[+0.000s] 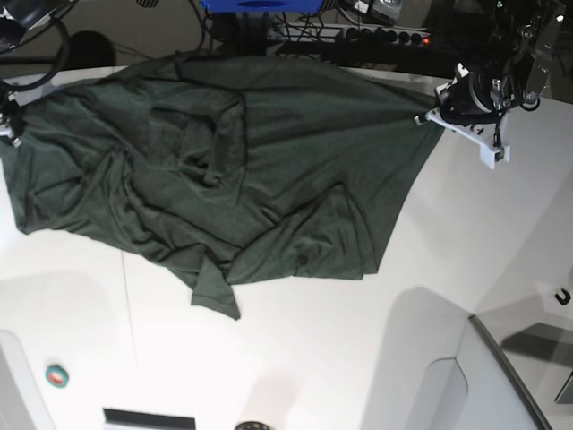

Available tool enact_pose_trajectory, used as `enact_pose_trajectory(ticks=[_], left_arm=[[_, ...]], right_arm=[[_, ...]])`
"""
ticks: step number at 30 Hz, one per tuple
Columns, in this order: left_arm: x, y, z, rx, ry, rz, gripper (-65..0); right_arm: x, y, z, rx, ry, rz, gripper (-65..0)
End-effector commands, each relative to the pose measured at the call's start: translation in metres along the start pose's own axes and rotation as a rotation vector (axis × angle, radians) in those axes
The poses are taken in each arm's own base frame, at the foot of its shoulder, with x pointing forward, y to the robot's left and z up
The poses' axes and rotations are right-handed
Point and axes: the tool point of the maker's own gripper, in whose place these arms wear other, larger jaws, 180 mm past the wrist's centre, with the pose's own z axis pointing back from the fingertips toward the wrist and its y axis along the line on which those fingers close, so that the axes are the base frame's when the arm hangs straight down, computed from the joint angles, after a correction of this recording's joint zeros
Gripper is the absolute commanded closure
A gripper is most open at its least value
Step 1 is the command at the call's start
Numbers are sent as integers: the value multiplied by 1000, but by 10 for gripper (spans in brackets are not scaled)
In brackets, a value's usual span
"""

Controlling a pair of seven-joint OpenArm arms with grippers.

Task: Layout the t-shirt on the table in an organized manner, then fold the t-shirt properly
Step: 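Hold the shirt with both grippers and stretch it flat across the table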

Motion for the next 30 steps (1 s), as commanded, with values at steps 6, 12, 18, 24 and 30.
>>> enact_pose_trajectory(ticks=[6, 12, 18, 24, 30], left_arm=[[5, 4, -1, 10, -14, 9, 0], [1, 10, -13, 33, 8, 38, 0], [7, 7, -22, 32, 6, 70, 0], [12, 4, -22, 26, -4, 72, 0], [-1, 8, -26, 36, 33, 90, 0]], right_arm=[[20, 5, 18, -8, -75, 53, 0], [21, 9, 14, 1, -73, 60, 0], [14, 20, 5, 23, -40, 80, 0], [13, 21, 5, 24, -35, 79, 0], [12, 21, 5, 24, -33, 79, 0]])
